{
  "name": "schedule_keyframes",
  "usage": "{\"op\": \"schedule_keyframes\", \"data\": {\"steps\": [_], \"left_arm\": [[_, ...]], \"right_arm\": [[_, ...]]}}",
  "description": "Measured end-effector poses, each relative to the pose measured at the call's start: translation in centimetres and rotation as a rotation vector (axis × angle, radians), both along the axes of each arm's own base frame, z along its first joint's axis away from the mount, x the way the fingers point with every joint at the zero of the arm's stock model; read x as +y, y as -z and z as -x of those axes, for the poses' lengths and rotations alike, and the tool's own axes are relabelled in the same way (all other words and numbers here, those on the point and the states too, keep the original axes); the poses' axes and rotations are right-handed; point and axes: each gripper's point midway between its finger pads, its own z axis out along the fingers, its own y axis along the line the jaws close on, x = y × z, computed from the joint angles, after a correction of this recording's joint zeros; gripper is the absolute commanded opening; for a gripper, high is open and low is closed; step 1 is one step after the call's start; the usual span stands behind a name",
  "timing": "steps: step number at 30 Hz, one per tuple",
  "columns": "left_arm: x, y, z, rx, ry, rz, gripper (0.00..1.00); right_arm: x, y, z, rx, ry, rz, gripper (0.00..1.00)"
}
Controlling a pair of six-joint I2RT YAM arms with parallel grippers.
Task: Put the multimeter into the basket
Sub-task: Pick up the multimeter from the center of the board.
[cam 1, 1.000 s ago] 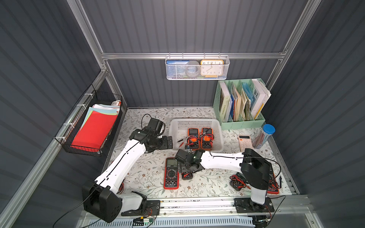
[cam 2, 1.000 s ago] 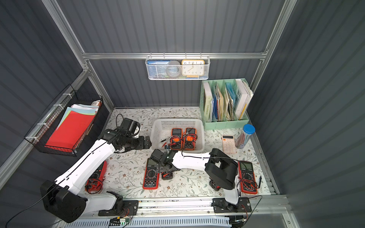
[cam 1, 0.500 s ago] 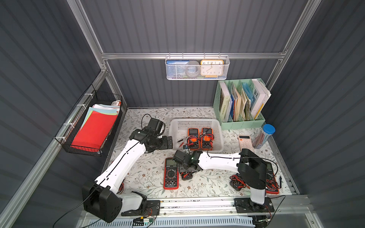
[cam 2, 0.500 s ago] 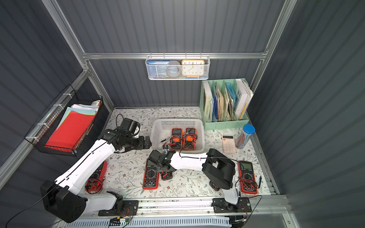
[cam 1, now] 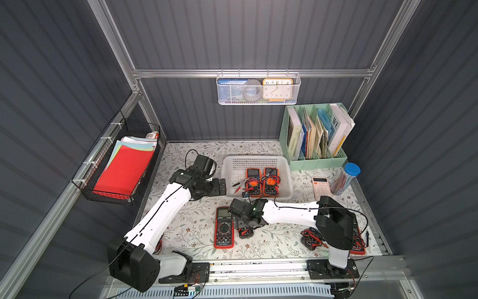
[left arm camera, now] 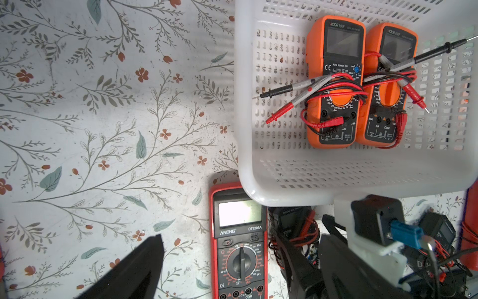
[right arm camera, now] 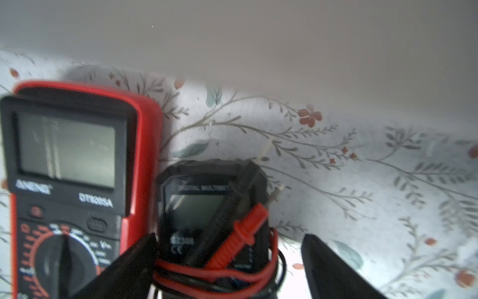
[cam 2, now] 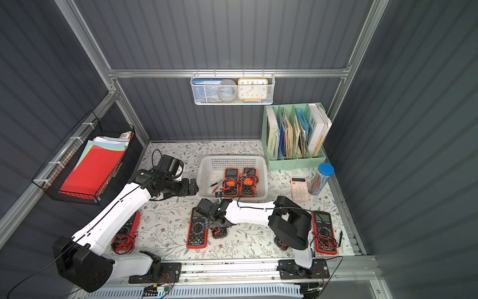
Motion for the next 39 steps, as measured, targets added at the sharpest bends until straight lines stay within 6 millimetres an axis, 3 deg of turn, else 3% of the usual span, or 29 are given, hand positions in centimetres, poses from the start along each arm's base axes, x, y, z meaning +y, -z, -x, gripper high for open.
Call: {"op": "schedule_keyframes", "data": {"steps": [12,24,29,39], "left_arm": [[0.0,0.0,0.0,-0.001,0.003,-0.002,0.99],[0.0,0.0,0.0,-0.001,0.003,-0.002,0.99],[0.0,0.0,0.0,-0.001,0.003,-0.002,0.99],[0.0,0.0,0.0,-0.001,0.006,-0.003,0.99]], "right_arm": [[-1.7,-0.7,3.3,0.062,-0.078,0.085,0.96],[-1.6,-3.0,4.0,-0.013,-0.266,0.087,0.99],[-1.7,-2.5,4.0,-0.011,-0.351,0.121,0.99],[-2.4,0.7,3.6,0.050,-0.421,0.187,0.99]]}}
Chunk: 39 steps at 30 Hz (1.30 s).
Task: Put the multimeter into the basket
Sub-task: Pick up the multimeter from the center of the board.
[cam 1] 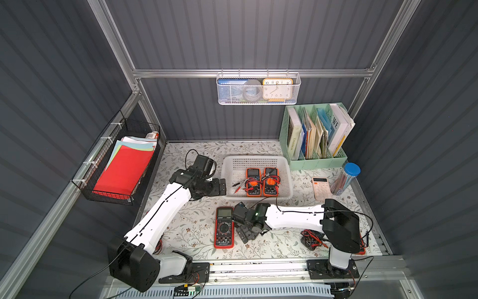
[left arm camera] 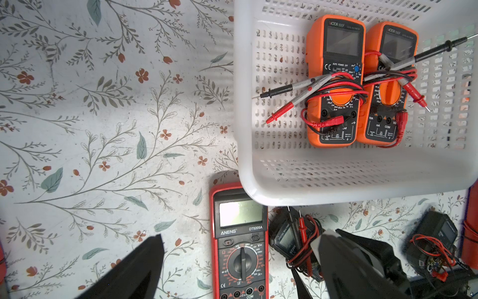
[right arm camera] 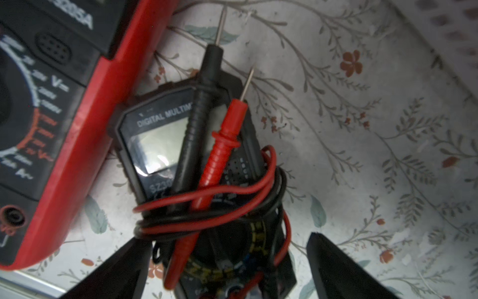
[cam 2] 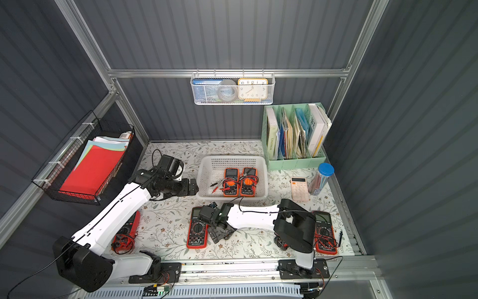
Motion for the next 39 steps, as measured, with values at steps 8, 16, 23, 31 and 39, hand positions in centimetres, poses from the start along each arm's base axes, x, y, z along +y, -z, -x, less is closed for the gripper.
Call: {"op": "schedule_keyframes", "data": {"steps": [8,16,23,31,39], "left_arm": [[0.0,0.0,0.0,0.000,0.001,-0.001,0.99],[0.0,0.0,0.0,-0.001,0.003,-0.001,0.99],[0.0,-0.3,-0.1,-0.007,0.002,0.001,0.99],[-0.1,-2.2,-1.0,-0.057,-0.009,0.011,0.99],[0.9,-6.7,-3.1,-0.175,-0.067,-0.029,0.99]], "right_arm": [[0.1,1.7,-0.4,0.042,-0.009,0.008,0.98],[0.7,1.9,-0.1,0.071,-0.022,-0.019,0.69],[-0.3,1.3,0.3,0.070,0.000,-0.028,0.58],[-0.8,-5.6,0.0,-0.006,0.023,-0.147,0.57],[1.2,-14.5,-4.6,-0.144,0.111,-0.337,0.56]]}}
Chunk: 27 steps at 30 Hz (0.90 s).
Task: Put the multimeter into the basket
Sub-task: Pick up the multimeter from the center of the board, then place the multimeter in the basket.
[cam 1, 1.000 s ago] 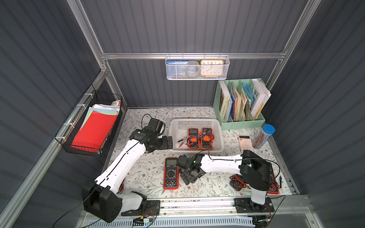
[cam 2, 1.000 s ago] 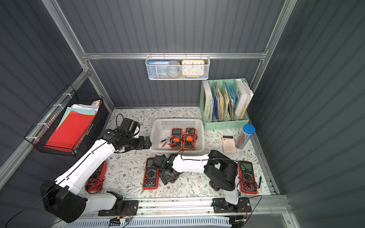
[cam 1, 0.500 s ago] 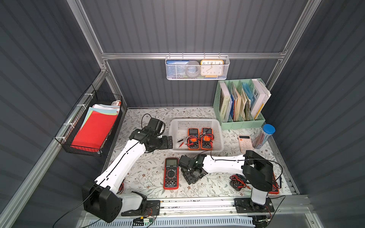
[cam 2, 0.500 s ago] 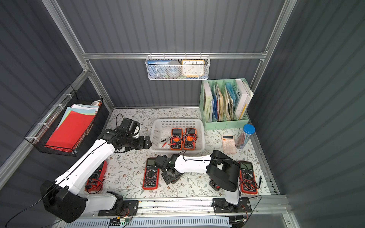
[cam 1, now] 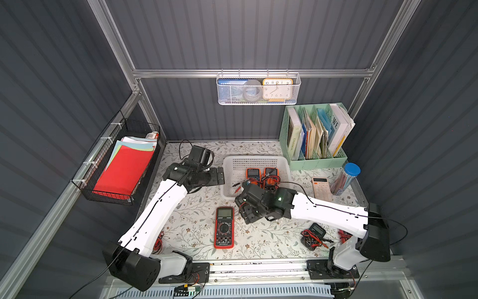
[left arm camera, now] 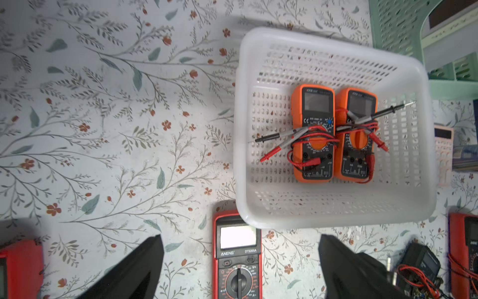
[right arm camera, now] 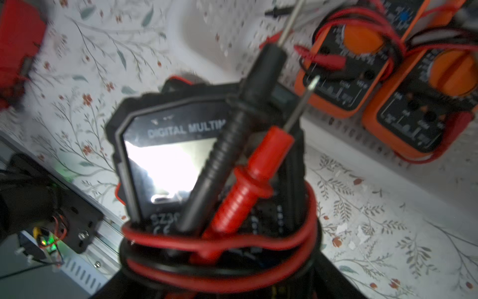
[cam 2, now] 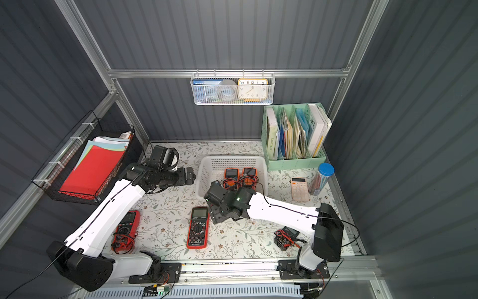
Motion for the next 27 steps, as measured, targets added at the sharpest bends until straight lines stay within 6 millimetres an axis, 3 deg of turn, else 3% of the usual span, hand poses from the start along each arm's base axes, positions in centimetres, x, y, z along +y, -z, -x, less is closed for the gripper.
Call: {"op": "schedule_keyframes", "data": {"steps": [4,9,19,27], "left_arm": [[0.4,-1.3,-1.2,-0.034,-0.026,-0.021,0.99],[1.0,-0.8,-2.2,-0.017,-0.053,-0.043,0.99],[2.0,-0.2,-2.6,-0.007,-0.141,-0.034,0.99],[1.9,-0.2,-2.7,-0.008,-0.155,-0.022,0.99]], "right_arm": [[0.5,-3.8,-4.1,-0.056,0.104,-0.098,0.56],[1.2,-5.4,-9.1,-0.107,0.222,-0.138,0.57],[2.9,-0.4,-16.0,-0.075,0.396,-0.099,0.58],[4.2,4.1,-19.4,0.012,0.496,-0.121,0.59]]}}
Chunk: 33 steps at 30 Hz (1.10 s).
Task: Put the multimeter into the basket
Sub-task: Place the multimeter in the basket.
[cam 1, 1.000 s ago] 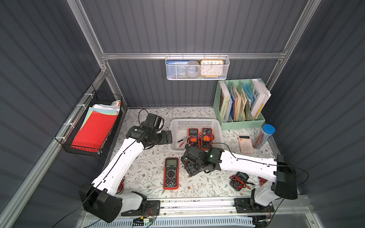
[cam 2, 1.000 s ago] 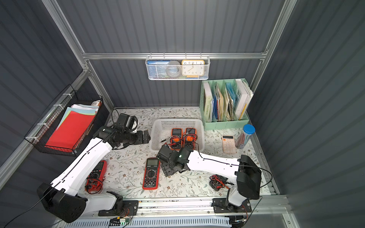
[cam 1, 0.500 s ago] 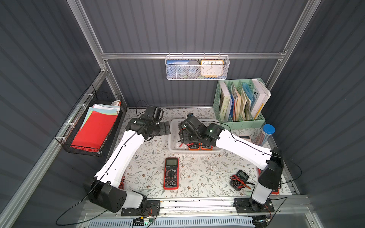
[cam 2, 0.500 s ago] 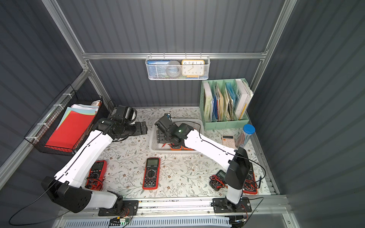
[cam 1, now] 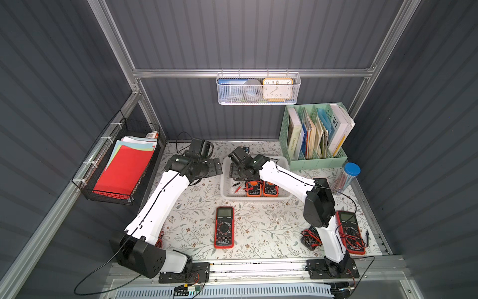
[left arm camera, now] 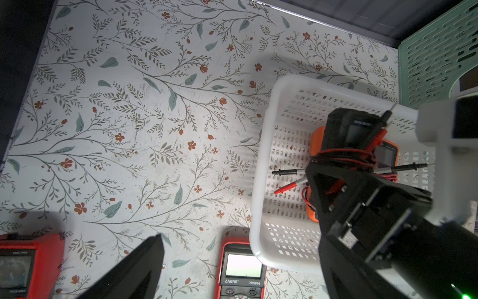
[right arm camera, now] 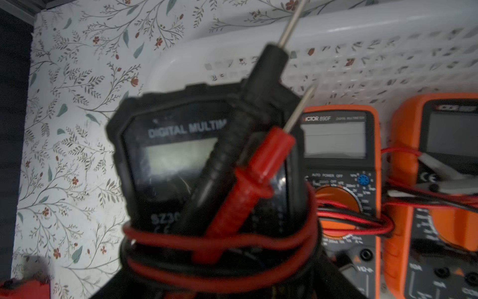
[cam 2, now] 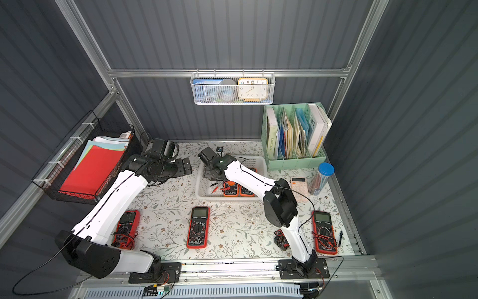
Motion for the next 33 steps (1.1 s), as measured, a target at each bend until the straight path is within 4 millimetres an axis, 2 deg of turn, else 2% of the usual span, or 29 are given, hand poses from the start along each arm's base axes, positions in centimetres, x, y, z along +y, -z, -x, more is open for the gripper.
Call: {"op": "schedule_keyframes", "data": {"steps": [8,10,13,15,25,29,33], "left_arm": [[-0.2,0.4,-0.1,0.003,0.004,0.011,0.99],[-0.3,0.4,-0.1,0.003,0.005,0.012,0.99],[-0.3,0.4,0.0,0.004,0.006,0.015,0.99],[-0.3,0.4,0.0,0.005,0.007,0.017,0.99],[-0.5,0.4,0.0,0.007,0.010,0.024,0.99],[-0.5,0.4,0.0,0.008,0.013,0.026,0.99],[-0.6,0.4,0.1,0.009,0.018,0.027,0.99]], "right_arm": [[0.6,4.7,-0.3,0.093,0.027,0.013,0.68],[0.8,5.5,-0.2,0.105,0.028,0.016,0.76],[1.3,5.5,-0.3,0.107,0.028,0.005,0.86],[1.5,5.3,-0.4,0.104,0.028,-0.002,0.89],[1.7,4.8,-0.6,0.100,0.024,-0.011,0.91],[1.7,3.2,-0.5,0.079,0.001,-0.018,0.91],[1.3,-2.5,-0.3,-0.006,-0.027,-0.061,0.92]]}}
